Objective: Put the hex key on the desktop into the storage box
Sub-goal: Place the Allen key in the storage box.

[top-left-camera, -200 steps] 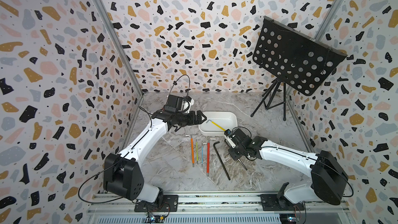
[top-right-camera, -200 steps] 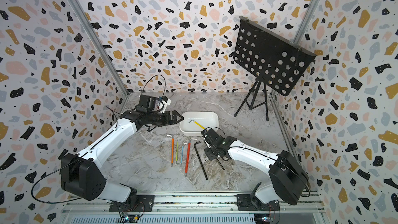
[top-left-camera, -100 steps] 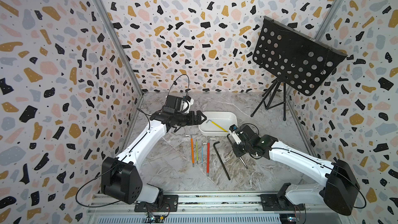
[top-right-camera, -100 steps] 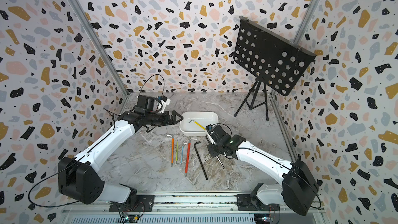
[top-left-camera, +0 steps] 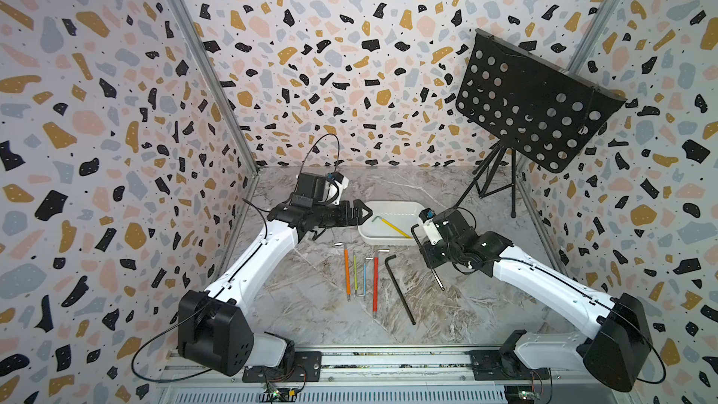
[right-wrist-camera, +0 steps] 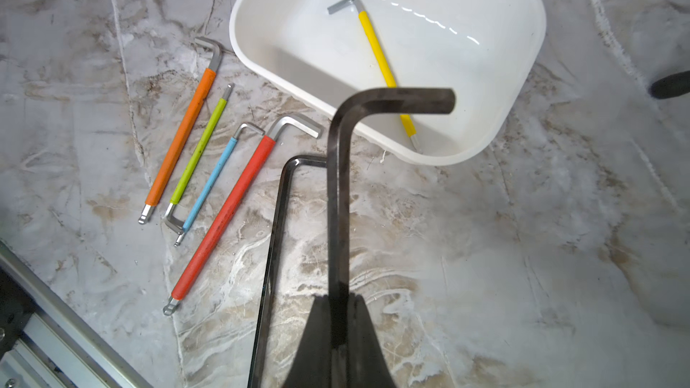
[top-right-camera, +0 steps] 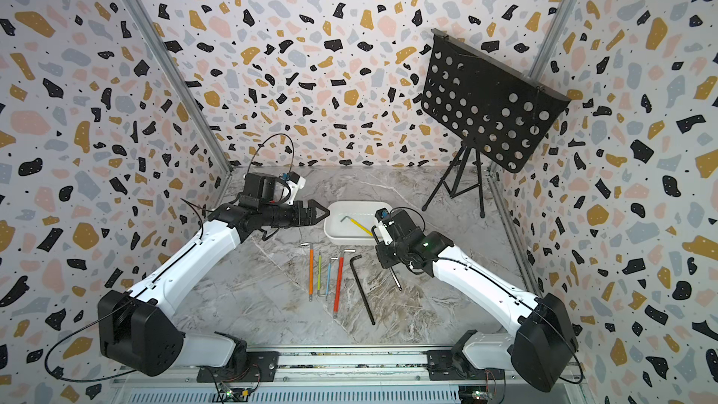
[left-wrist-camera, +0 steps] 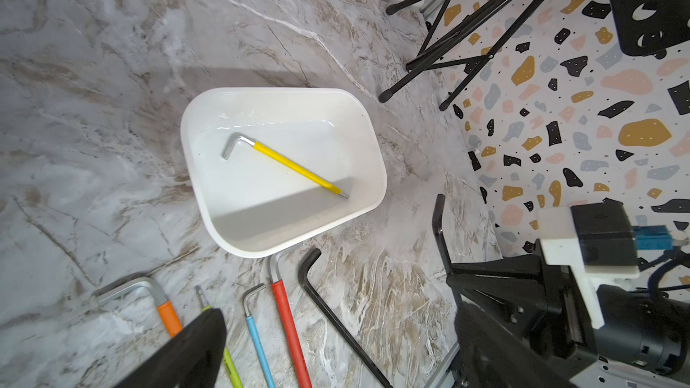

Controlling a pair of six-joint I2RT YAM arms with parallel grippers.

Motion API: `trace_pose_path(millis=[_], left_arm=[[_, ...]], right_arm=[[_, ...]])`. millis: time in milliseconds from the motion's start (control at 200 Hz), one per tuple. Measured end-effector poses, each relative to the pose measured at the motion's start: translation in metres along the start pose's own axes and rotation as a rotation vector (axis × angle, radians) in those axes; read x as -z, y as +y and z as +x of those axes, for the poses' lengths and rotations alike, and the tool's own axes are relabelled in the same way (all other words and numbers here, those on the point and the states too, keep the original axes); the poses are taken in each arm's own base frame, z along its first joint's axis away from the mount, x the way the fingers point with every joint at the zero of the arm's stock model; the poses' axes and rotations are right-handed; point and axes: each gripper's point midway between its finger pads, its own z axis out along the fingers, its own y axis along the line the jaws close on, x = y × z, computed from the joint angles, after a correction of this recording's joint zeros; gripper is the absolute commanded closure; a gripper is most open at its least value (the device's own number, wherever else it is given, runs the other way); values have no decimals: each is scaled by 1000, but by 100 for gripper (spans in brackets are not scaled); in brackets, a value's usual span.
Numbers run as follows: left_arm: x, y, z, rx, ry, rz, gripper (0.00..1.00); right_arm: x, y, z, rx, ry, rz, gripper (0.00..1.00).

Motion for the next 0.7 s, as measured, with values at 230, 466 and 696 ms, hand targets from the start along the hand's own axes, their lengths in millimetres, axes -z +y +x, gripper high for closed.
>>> trace_pose_path(millis=[230,466,696], left_arm=[[7,-2,-3,-28,-46,-8,0],[10,2,-8,-45,-79,-46,0],[7,-4,-43,-72,-128,-54,0]], right_arm=[[1,-2,-15,10,-13,-13,100],[1,0,-32,31,-18,-27,100],[-2,3,-53,63,-35,-38,100]])
